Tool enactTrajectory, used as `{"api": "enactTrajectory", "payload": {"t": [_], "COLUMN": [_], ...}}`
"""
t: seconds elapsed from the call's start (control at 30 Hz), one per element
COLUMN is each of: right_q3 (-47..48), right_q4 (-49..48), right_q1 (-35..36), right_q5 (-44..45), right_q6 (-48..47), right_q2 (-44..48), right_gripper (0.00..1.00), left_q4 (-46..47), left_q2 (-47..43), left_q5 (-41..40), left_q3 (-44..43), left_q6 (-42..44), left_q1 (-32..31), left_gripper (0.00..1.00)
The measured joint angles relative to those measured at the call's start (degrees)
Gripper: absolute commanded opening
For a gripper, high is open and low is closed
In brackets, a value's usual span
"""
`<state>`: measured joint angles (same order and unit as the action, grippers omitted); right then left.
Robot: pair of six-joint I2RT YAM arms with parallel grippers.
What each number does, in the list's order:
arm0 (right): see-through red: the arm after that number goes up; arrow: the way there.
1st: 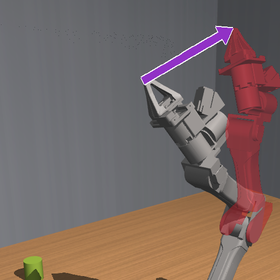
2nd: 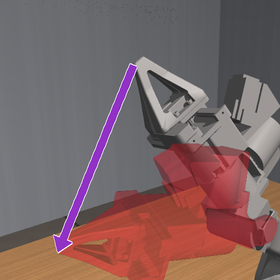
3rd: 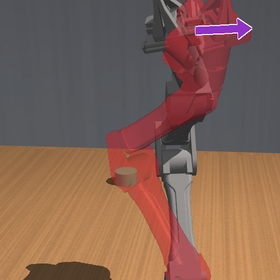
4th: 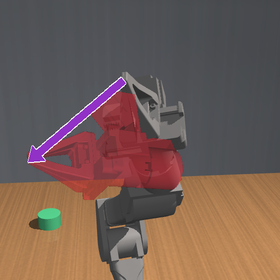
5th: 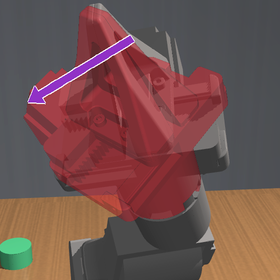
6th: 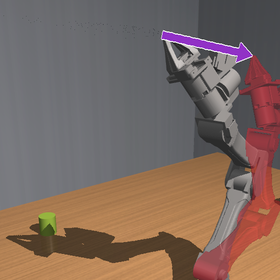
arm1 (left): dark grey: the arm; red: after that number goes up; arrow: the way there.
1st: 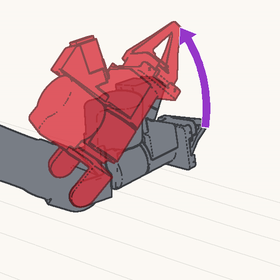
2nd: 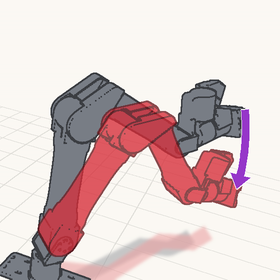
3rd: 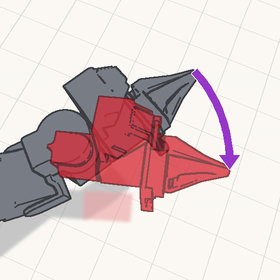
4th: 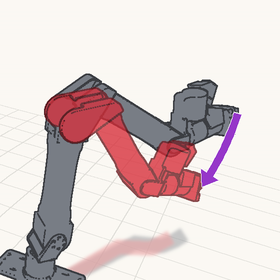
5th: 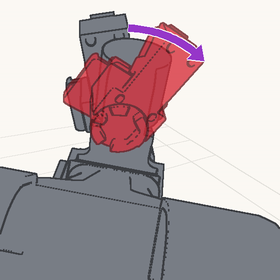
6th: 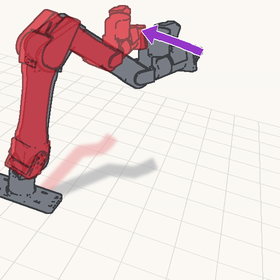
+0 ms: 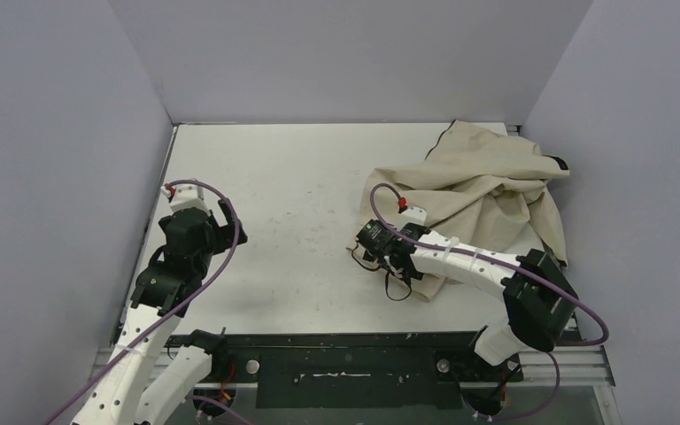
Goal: Zip up the jacket
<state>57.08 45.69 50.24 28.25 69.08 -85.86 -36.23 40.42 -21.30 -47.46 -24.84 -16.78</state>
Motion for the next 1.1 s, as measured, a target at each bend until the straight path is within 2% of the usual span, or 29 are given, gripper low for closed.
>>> {"api": "enactTrajectory", "payload": {"t": [0.17, 0.5, 0.6, 0.73, 0.83, 0.93, 0.97, 1.1], "right_q3": [0.15, -0.48, -0.39, -1.01, -3.43, -6.27, -6.95, -9.81], "right_q4": [-0.31, -7.76, -9.33, -12.07, -16.02, -19.50, -20.44, -24.76], "right_q1": [-0.39, -5.62, -5.57, -5.18, -5.22, -5.27, -5.33, -5.99], "right_q5": [0.02, -1.22, -0.11, 2.19, 4.70, 6.03, 6.25, 5.62], "right_q6": [3.85, 5.44, 5.07, 4.22, 3.50, 3.13, 2.95, 1.84], "right_q2": [-4.15, -12.37, -13.16, -14.23, -13.81, -12.31, -11.89, -9.11], "right_gripper": [1.00, 1.00, 0.90, 0.47, 0.23, 0.03, 0.00, 0.00], "left_q4": [0.00, 0.02, 0.02, 0.02, 0.02, 0.02, 0.02, 0.02], "left_q2": [0.00, -0.02, -0.02, -0.02, -0.02, -0.02, -0.02, 0.00], "left_q5": [0.04, 0.09, 0.11, 0.13, 0.20, 0.33, 0.33, 0.37], "left_q3": [0.00, 0.00, 0.00, 0.02, 0.02, 0.02, 0.02, 0.02], "left_q6": [0.02, 0.02, 0.02, 0.02, 0.02, 0.02, 0.02, 0.02], "left_q1": [0.00, 0.00, 0.00, 0.00, 0.00, 0.00, 0.00, 0.00], "left_gripper": [0.97, 0.97, 0.97, 0.97, 0.97, 0.97, 0.97, 0.97]}}
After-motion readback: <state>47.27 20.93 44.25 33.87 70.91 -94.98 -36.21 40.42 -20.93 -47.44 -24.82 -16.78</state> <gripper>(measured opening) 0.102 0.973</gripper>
